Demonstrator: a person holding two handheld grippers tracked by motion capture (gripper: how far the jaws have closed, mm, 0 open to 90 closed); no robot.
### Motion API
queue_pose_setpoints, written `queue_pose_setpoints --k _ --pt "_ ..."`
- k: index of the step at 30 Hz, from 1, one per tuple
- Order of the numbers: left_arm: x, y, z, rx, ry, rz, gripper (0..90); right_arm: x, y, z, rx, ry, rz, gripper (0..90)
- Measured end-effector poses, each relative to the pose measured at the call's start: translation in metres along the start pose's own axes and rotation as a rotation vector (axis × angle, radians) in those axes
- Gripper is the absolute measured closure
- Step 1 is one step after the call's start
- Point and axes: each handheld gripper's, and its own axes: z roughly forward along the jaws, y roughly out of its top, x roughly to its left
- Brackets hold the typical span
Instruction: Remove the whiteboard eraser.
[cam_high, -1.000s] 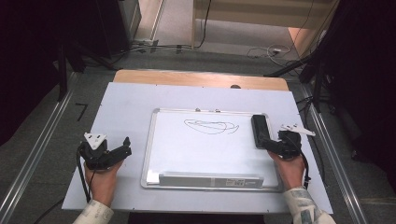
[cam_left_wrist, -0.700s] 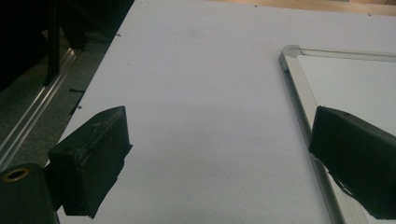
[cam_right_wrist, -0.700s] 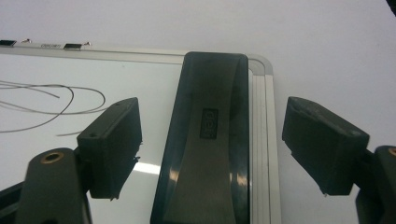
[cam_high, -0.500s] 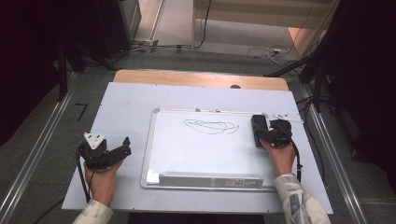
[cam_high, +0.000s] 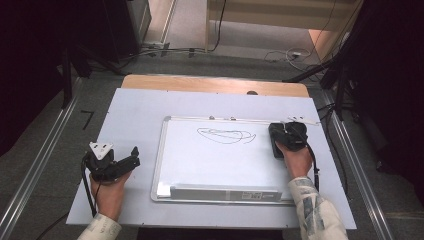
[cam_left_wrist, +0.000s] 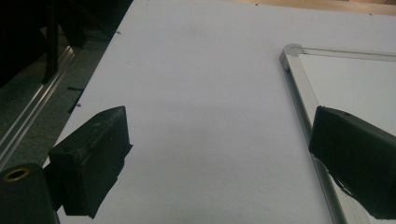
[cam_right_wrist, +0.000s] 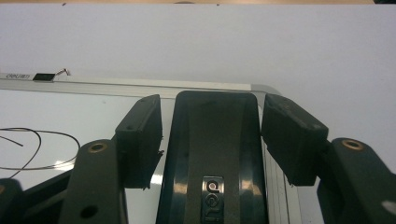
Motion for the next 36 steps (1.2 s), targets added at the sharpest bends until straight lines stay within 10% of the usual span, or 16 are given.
queue_pose_setpoints --k 14,36 --pt "0.002 0.000 0.001 0.008 -0.003 -0.006 5.7 -0.001 -0.003 0.014 0.103 0.008 -0.046 34.3" --pt "0.004 -0.001 0.001 0.015 -0.002 -0.017 5.7 0.001 -0.005 0.018 0.107 -0.001 -0.047 38.2"
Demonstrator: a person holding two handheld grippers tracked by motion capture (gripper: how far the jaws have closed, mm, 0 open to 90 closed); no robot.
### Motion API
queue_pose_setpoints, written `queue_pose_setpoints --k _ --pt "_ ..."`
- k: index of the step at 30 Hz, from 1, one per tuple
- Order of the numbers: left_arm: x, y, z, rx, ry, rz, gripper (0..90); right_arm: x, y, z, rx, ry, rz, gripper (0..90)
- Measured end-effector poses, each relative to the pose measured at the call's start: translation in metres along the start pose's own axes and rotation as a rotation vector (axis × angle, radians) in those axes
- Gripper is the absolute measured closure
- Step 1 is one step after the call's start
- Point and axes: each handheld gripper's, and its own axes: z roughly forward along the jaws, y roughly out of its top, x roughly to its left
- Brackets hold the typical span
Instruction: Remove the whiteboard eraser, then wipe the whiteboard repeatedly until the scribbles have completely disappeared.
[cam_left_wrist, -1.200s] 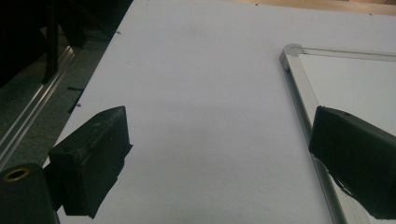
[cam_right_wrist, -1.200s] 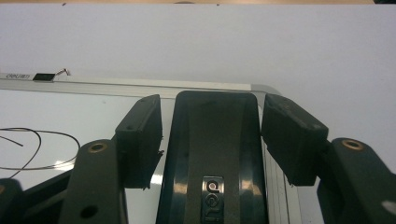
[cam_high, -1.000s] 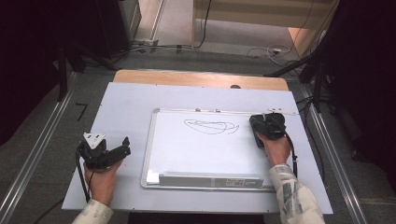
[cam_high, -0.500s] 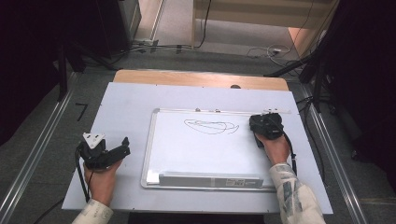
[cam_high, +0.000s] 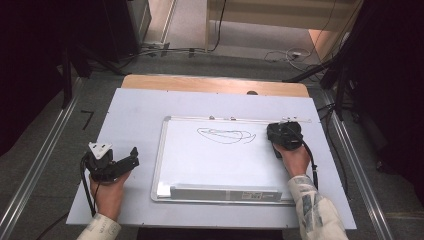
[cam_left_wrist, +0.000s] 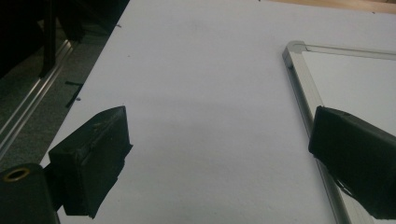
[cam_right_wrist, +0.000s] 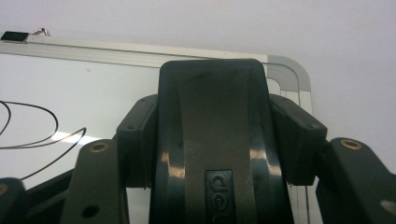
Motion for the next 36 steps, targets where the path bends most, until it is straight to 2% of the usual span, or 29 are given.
queue_pose_setpoints --k 5,7,9,15,23,36 --pt "0.001 0.000 0.000 0.000 0.000 -0.007 6.0 0.000 0.001 -0.002 -0.003 -0.004 0.004 38.3" --pt "0.002 0.000 0.000 0.001 0.002 -0.007 6.1 0.001 0.004 -0.011 -0.051 0.010 0.011 38.2" --pt "0.002 0.000 0.000 0.000 0.002 -0.008 6.1 0.002 0.005 -0.013 -0.056 0.016 0.013 38.2" --pt "0.002 0.000 -0.001 -0.002 0.002 -0.009 6.1 0.009 0.006 -0.018 -0.034 0.037 0.010 38.2" --pt "0.002 -0.001 -0.001 -0.002 0.003 -0.012 6.1 0.018 0.008 -0.021 -0.033 0.066 0.000 38.2" --pt "0.003 -0.001 -0.001 -0.003 0.001 -0.013 6.1 0.027 0.008 -0.021 -0.031 0.083 -0.021 38.2"
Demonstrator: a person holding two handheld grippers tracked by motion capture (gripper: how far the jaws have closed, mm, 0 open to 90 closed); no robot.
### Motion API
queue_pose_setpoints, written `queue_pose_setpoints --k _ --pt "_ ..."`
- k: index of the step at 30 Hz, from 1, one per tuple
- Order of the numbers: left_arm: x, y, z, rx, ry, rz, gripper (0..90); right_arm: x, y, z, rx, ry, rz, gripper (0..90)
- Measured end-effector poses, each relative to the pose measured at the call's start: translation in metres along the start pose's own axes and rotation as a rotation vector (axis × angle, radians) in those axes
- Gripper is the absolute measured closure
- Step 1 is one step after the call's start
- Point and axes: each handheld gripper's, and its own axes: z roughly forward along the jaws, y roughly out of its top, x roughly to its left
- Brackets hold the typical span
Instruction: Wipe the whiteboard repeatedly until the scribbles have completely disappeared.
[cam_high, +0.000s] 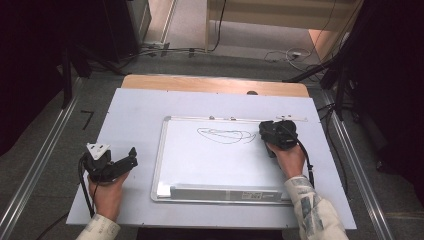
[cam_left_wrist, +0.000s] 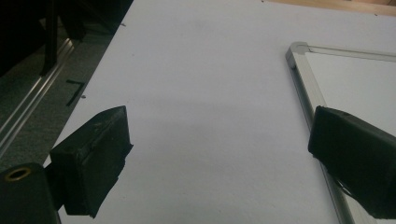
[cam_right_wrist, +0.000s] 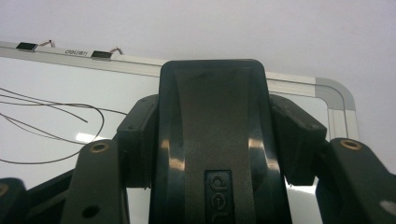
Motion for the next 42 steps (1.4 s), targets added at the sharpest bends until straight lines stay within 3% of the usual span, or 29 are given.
queue_pose_setpoints --k 18,30,42 --pt "0.000 0.000 -0.001 0.002 -0.002 0.000 6.1 0.007 -0.001 0.012 0.032 -0.013 -0.013 38.2" --pt "0.000 0.000 0.000 0.004 -0.009 0.000 6.1 0.015 -0.004 0.025 0.067 -0.017 -0.067 38.2" --pt "-0.001 0.000 0.001 0.007 -0.008 -0.002 6.1 0.017 -0.005 0.027 0.043 -0.004 -0.088 38.4"
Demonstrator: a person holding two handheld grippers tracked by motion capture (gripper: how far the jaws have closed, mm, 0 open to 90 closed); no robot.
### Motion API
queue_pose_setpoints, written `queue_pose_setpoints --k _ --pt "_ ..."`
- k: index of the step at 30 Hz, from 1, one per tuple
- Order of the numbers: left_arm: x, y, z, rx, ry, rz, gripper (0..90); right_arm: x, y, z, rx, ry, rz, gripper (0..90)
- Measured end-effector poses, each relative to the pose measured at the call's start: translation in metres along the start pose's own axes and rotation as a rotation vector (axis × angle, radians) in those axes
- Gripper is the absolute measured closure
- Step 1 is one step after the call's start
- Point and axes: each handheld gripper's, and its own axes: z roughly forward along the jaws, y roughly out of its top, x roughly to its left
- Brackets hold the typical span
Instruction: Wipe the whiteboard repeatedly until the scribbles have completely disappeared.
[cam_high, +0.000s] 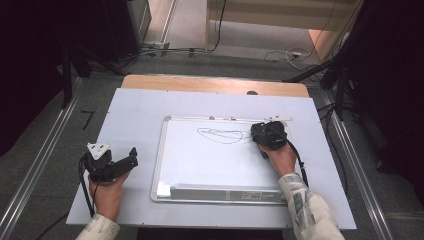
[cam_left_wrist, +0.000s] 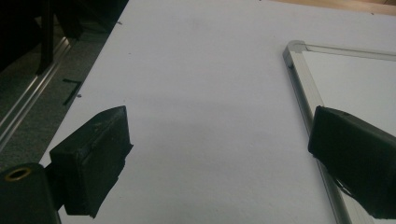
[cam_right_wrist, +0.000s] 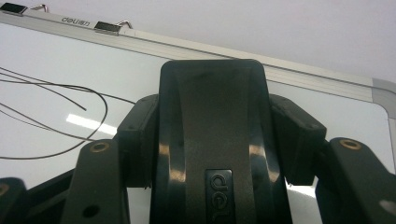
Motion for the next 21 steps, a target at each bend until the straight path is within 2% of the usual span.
queue_pose_setpoints --k 6,16,21 --pt "-0.001 0.000 0.000 0.000 0.002 0.000 6.1 0.002 0.000 0.001 -0.002 0.009 -0.007 38.5" --pt "-0.001 0.000 0.000 0.000 0.000 0.003 6.1 0.014 0.002 0.002 0.006 0.030 -0.048 38.6" --pt "-0.001 0.000 0.001 0.000 0.000 0.003 6.1 0.014 0.003 0.003 0.008 0.039 -0.049 38.6"
